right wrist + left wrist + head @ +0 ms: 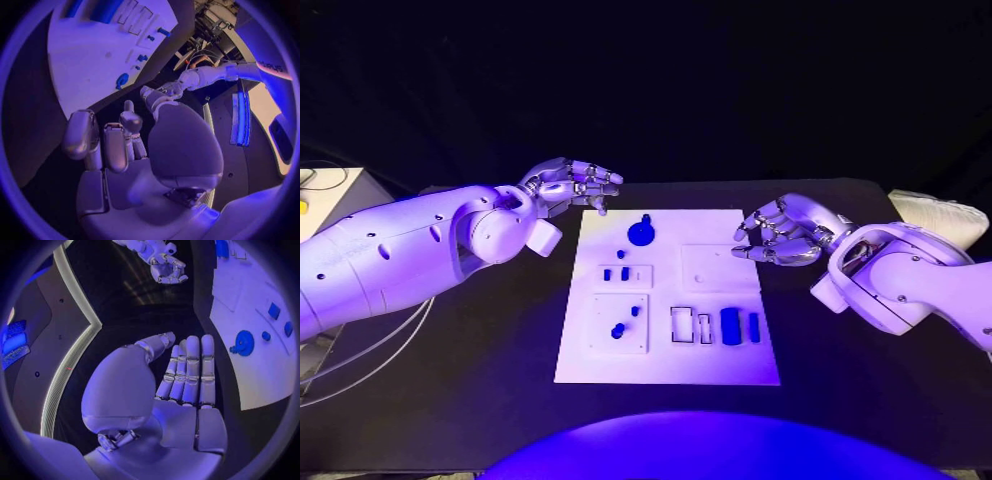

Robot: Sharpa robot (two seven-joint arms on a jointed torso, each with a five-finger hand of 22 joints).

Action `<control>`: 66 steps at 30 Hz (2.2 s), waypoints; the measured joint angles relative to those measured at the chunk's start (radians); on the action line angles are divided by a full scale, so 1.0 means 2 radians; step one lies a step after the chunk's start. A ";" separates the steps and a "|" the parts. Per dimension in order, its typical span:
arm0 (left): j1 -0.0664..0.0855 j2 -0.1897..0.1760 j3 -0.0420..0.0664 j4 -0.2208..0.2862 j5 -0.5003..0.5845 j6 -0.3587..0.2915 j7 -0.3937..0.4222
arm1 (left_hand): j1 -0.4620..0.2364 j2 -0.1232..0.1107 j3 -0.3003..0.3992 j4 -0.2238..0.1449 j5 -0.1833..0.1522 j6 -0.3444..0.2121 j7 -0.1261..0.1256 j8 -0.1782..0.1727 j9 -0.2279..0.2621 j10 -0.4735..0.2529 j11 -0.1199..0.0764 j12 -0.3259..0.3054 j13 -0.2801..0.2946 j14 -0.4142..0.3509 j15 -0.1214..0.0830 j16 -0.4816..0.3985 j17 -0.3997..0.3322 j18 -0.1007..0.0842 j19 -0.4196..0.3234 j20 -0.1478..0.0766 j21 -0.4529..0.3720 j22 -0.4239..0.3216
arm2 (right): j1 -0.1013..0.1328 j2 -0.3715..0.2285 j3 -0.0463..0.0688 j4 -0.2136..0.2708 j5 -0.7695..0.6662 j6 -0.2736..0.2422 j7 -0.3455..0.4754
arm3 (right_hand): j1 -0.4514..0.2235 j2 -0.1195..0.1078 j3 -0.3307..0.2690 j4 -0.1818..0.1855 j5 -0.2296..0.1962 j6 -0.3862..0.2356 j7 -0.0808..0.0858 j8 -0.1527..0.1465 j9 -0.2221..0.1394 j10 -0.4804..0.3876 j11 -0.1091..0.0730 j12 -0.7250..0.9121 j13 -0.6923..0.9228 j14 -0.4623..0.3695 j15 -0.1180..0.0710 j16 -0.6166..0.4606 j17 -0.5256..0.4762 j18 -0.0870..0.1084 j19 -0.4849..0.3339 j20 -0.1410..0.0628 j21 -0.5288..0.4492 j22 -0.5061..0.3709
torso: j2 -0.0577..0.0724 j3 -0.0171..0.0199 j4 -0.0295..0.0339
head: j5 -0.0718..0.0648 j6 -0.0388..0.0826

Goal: Assemble the parts on the task board

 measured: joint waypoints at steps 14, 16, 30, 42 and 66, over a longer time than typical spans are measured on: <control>-0.005 -0.022 0.000 0.029 0.011 -0.011 0.024 | -0.029 -0.013 -0.052 0.035 -0.006 -0.010 -0.004 0.007 -0.001 0.003 -0.003 0.040 0.008 0.000 0.000 0.009 0.002 0.000 0.017 0.004 -0.043 -0.032 | -0.016 -0.044 -0.008 0.050 -0.047 0.049 -0.095 | -0.003 0.001 -0.066 0.054 0.001 0.007 -0.007 0.023 0.011 0.055 -0.007 0.116 0.142 0.002 -0.002 0.047 0.050 -0.015 0.021 -0.002 0.061 0.046 | -0.006 -0.0002 -0.0061 | -0.025 0.000; -0.005 -0.023 0.000 0.033 0.012 -0.013 0.026 | -0.032 -0.016 -0.060 0.041 -0.006 -0.011 -0.005 0.010 -0.001 0.003 -0.003 0.047 0.011 0.000 0.000 0.012 0.003 0.000 0.021 0.004 -0.049 -0.037 | -0.024 -0.042 -0.009 0.053 -0.063 0.050 -0.109 | -0.001 0.006 -0.080 0.056 0.001 0.007 -0.007 0.023 0.011 0.055 -0.007 0.117 0.142 0.002 -0.002 0.049 0.050 -0.015 0.021 -0.002 0.066 0.046 | -0.007 -0.0007 -0.0064 | -0.026 0.000; -0.007 -0.028 0.000 0.047 0.012 -0.022 0.030 | -0.034 -0.018 -0.093 0.065 -0.006 -0.017 -0.008 0.016 -0.001 -0.011 -0.007 0.069 0.017 0.020 -0.004 0.053 0.024 0.000 0.055 0.000 -0.047 -0.039 | -0.060 -0.010 -0.014 0.054 -0.138 0.046 -0.163 | -0.010 0.031 -0.164 0.057 0.021 0.007 -0.007 0.027 0.007 0.060 -0.009 0.122 0.142 0.002 -0.002 0.055 0.050 -0.015 0.021 -0.002 0.074 0.046 | -0.008 -0.0022 -0.0061 | -0.027 0.000; -0.007 -0.029 0.000 0.048 0.012 -0.023 0.030 | -0.034 -0.018 -0.093 0.065 -0.006 -0.017 -0.008 0.019 -0.001 -0.011 -0.007 0.069 0.017 0.020 -0.004 0.056 0.026 0.000 0.057 -0.002 -0.047 -0.038 | -0.076 0.013 -0.015 0.045 -0.166 0.051 -0.182 | -0.018 0.044 -0.185 0.058 0.023 0.007 -0.007 0.029 0.006 0.060 -0.009 0.122 0.142 0.002 -0.002 0.054 0.050 -0.015 0.021 -0.002 0.074 0.046 | -0.007 -0.0016 -0.0065 | -0.025 0.000; -0.007 -0.033 -0.001 0.048 0.011 -0.017 0.026 | -0.030 -0.014 -0.093 0.065 -0.006 -0.017 -0.008 0.019 -0.001 -0.011 -0.007 0.071 0.017 0.020 -0.004 0.056 0.026 0.000 0.057 -0.002 -0.045 -0.038 | -0.099 0.061 -0.012 0.016 -0.214 0.063 -0.221 | -0.046 0.058 -0.225 0.059 0.020 0.010 -0.008 0.040 0.006 0.060 -0.009 0.117 0.141 0.002 -0.002 0.054 0.050 -0.015 0.021 -0.002 0.074 0.046 | -0.007 -0.0012 -0.0066 | -0.019 0.000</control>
